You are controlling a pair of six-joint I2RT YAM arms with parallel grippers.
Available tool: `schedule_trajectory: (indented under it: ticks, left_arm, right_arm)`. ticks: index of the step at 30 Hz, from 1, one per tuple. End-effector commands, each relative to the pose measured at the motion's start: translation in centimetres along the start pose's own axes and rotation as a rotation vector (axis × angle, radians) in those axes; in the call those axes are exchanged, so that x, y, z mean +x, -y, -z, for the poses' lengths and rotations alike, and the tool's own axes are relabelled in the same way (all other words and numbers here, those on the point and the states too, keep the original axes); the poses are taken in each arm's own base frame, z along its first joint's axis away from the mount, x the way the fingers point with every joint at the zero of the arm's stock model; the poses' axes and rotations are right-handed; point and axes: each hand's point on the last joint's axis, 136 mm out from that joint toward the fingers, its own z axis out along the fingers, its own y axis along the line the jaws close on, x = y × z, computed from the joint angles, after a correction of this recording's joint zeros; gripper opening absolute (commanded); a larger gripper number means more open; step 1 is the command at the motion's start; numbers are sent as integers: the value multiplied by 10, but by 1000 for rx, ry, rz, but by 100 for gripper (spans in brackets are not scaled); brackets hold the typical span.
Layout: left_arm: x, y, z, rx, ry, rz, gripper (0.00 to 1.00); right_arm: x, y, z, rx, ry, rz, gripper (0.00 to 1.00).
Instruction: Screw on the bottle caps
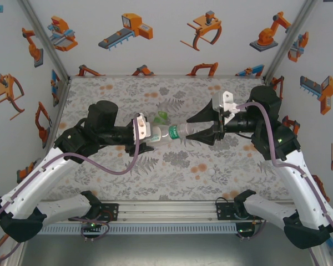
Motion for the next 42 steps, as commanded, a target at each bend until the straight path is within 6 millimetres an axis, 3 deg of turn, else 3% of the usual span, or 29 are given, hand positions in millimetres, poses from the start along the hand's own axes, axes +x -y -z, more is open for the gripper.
schedule_trajectory:
  ticks: [1, 8, 13, 16, 18, 22, 28, 31, 32, 34, 36, 40, 42]
  left_arm:
    - [-14, 1, 7, 2, 35, -3, 0]
    - [-14, 0, 7, 3, 34, -6, 0]
    - [-14, -1, 6, 2, 34, -8, 0]
    - [-14, -4, 5, -14, 32, -13, 0]
    - [-14, -8, 4, -31, 31, -21, 0]
    - [-12, -15, 0, -60, 18, -31, 0]
    - [-7, -32, -6, -131, -8, -51, 0]
    - [-5, -37, -9, -152, -15, -59, 0]
    - [-5, -38, -10, -155, -15, -60, 0]
    - [-4, -39, -11, -157, -19, -62, 0]
    - [-2, -39, -12, -157, -24, -66, 0]
    - [2, -39, -12, -159, -36, -69, 0]
    - [3, -38, -13, -157, -39, -68, 0]
  right_arm:
    - [2, -1, -3, -9, -1, 14, 49]
    - [2, -1, -3, -6, 0, 19, 46]
    - [2, 0, -4, -1, -2, -27, 32]
    - [3, 6, -4, 25, -6, -137, 19]
    - [6, 12, -4, 67, 2, -270, 9]
    - [17, 35, 0, 218, 40, -622, 0]
    - [55, 61, 16, 484, 125, -1251, 0]
    - [84, 59, 14, 540, 96, -1615, 0]
    - [98, 52, 7, 528, 62, -1802, 0]
    - [112, 45, -6, 462, 18, -1993, 0]
    - [115, 42, -12, 427, 5, -2052, 0]
    - [114, 49, -4, 493, 26, -2001, 0]
    - [112, 51, -7, 484, 3, -1974, 7]
